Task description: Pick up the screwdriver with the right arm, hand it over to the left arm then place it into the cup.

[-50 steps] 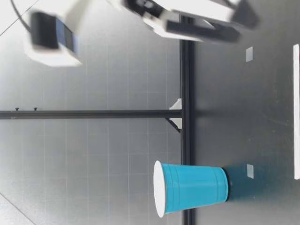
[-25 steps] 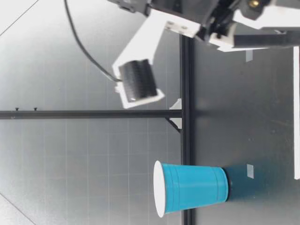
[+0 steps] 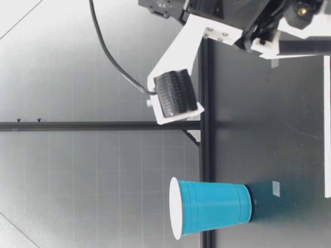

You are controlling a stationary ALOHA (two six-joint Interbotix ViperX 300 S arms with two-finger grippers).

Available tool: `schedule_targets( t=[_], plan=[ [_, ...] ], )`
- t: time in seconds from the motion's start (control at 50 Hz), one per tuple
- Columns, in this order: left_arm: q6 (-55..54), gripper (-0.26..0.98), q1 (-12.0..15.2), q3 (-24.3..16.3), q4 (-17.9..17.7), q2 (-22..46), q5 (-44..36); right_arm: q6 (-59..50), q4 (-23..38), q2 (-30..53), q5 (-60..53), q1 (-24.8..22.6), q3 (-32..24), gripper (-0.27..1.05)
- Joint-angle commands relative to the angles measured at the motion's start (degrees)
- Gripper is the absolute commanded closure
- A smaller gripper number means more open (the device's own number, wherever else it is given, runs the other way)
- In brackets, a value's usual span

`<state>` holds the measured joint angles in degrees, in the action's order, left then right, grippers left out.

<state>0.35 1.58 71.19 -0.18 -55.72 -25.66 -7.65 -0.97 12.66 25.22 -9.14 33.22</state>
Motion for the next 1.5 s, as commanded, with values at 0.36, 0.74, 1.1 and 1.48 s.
schedule_targets(
  t=[0.36,0.74,1.1,1.48],
  plan=[
    [0.1,0.59,0.0,-1.0,0.0,0.2,-0.3,-0.1,0.1,-1.0,1.6,-0.8,-1.1,0.53],
    [0.1,0.59,0.0,-1.0,0.0,6.9,-0.9,-0.3,0.2,-10.3,-6.3,-0.4,1.6,0.56],
    [-0.7,0.43,0.0,-4.4,-1.5,22.0,-11.6,-4.2,-0.1,-21.6,-42.2,4.7,15.9,0.56],
    [-6.2,0.07,0.0,-13.6,0.1,36.1,-15.8,-2.7,0.0,-17.4,-58.4,7.6,14.7,0.56]
  ],
)
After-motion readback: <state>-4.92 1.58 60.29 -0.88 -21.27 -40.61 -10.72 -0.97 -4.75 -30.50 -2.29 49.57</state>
